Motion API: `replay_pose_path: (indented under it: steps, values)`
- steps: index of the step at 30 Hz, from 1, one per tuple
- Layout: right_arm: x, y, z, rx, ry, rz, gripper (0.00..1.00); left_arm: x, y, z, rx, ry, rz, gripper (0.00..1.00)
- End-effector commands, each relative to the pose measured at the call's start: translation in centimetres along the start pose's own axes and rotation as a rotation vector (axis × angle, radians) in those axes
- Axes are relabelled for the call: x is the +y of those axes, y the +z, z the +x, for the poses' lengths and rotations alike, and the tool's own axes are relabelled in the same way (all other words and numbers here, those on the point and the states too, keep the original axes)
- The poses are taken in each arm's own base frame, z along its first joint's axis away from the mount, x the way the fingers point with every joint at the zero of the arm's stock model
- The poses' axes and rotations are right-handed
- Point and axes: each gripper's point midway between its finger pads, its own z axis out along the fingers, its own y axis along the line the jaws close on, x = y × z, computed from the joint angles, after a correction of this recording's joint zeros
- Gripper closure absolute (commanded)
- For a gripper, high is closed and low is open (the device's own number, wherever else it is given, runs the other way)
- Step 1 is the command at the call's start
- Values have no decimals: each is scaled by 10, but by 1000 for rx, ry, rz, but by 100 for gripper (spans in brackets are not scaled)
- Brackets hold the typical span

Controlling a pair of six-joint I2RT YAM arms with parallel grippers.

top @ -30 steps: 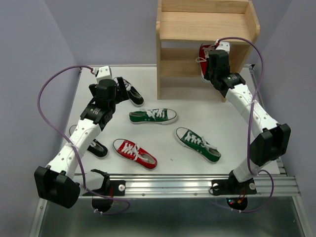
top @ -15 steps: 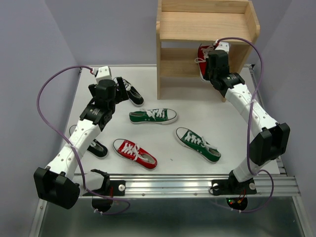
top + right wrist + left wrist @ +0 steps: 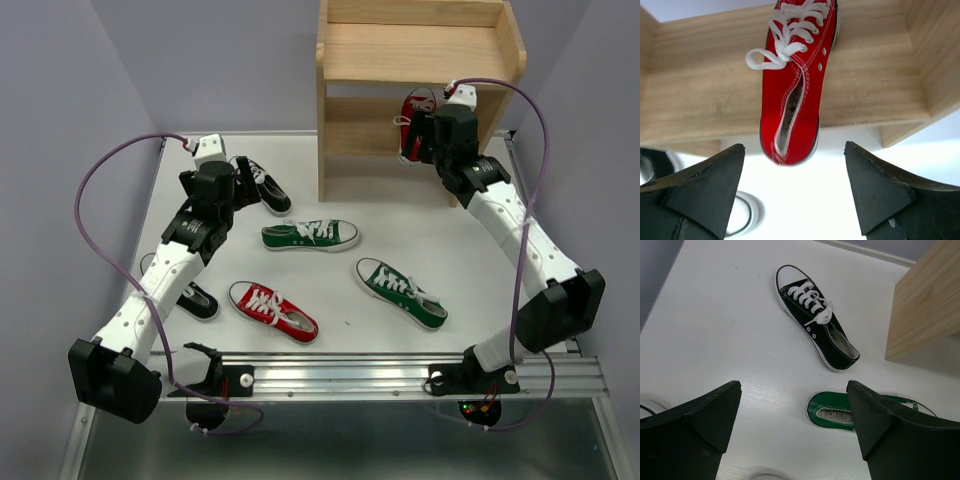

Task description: Place and organize the shoes onto the shoe shelf

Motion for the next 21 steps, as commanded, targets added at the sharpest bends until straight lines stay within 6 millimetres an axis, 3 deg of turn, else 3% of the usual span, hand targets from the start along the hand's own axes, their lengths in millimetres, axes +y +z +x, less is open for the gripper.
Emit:
replay_pose_path:
  steps: [1,4,6,7,8,9,11,14,15,18,19,21]
  values:
    - [2,-46,-29,-69,51,-105,13,1,-9,-20,-62,-11,1,1]
    - [13,-74,-12,-8,4,-247,12,2,-6,-20,-58,-3,-14,1]
    - [25,-99,9,45,-44,-377,9,1,-5,-18,-43,0,-16,1]
    - [29,-108,17,53,-52,-409,7,-1,-7,-28,-55,-13,-9,1]
    - [31,-111,39,79,-70,-435,5,-3,-8,-28,-40,-18,-3,1]
    - [48,-140,41,64,-82,-550,4,-6,-10,-34,-43,-29,8,1]
    - [62,-159,57,77,-94,-632,4,-11,-15,-50,-60,-45,16,1]
    - [92,-188,99,151,-151,-737,4,-13,-23,-74,-89,-50,15,1]
    - [109,-200,123,194,-196,-774,4,-12,-27,-88,-118,-56,6,1]
    - [128,-211,159,253,-276,-775,4,-3,-37,-107,-161,-54,-40,1]
    - [143,-223,182,293,-329,-812,4,0,-40,-111,-173,-57,-52,1]
    - [154,-232,200,320,-368,-834,4,6,-44,-116,-186,-56,-79,1]
